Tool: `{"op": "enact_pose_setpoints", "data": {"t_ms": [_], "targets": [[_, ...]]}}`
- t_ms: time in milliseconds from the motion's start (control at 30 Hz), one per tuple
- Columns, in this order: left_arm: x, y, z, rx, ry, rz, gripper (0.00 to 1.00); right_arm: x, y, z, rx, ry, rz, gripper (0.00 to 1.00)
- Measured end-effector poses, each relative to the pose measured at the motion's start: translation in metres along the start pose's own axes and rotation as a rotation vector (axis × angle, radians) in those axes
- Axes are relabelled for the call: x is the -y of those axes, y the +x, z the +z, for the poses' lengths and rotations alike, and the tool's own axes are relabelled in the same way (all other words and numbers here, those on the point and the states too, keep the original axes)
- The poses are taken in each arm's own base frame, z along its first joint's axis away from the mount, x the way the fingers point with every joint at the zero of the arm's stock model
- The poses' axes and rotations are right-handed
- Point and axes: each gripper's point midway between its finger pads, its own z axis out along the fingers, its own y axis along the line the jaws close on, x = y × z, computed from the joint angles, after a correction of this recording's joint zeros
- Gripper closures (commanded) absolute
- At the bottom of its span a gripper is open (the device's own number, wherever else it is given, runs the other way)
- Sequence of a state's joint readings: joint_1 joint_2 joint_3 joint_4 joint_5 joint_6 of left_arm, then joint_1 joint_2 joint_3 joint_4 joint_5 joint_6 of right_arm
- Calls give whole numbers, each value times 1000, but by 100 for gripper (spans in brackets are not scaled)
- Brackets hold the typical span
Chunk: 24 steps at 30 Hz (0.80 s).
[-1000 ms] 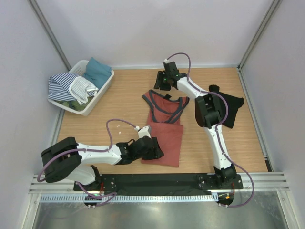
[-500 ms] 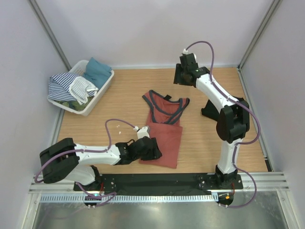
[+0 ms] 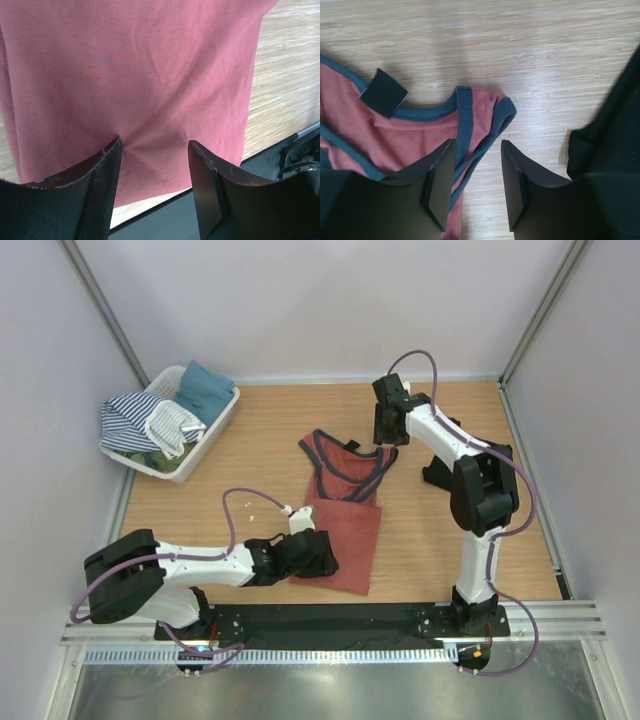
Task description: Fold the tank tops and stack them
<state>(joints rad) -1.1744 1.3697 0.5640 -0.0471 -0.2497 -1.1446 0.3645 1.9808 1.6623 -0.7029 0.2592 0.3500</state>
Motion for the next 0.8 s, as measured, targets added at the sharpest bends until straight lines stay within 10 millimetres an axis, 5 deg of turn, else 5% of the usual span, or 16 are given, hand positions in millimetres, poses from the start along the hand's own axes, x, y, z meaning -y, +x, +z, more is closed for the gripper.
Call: {"op": "enact_pose_setpoints", "data": {"t_ms": [267, 400, 567, 800], "targets": [[-1, 2, -1, -2, -17, 12, 43, -1, 35, 48, -114, 41, -36, 55], [-2, 2, -2, -5, -24, 15, 43, -2, 46, 60, -151, 42, -45, 69], [-2, 2, -2, -6, -29, 18, 43, -8, 36, 62, -133, 26, -39, 99], [0, 3, 0, -4, -38, 29, 43, -17, 10, 56, -72, -1, -19, 99]]}}
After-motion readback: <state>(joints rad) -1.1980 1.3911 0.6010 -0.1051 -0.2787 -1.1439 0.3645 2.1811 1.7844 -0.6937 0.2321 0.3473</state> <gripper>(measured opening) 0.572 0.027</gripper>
